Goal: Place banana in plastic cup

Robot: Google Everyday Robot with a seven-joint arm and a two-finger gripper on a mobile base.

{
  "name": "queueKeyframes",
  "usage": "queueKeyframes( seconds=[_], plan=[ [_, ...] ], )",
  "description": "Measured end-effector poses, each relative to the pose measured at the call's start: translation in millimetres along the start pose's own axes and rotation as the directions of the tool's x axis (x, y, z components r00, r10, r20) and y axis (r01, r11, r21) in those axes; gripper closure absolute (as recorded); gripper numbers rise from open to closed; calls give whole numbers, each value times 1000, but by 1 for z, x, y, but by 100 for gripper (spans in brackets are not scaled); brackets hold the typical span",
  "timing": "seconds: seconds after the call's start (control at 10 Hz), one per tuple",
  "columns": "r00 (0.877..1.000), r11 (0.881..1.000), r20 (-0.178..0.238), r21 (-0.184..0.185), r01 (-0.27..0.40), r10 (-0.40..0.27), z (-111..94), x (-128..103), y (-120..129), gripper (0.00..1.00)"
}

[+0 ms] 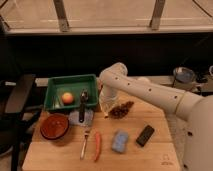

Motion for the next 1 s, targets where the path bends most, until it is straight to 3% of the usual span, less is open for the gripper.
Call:
queueKeyframes(
  seconds=[0.3, 0.5, 1.0],
  plan=[
    [998, 1000, -57, 21, -13, 14, -49, 15, 4, 100],
    [996, 999, -82, 31, -28, 31, -67, 38, 5, 100],
    [994, 996, -87, 63, -61, 66, -65, 73, -7, 100]
  ],
)
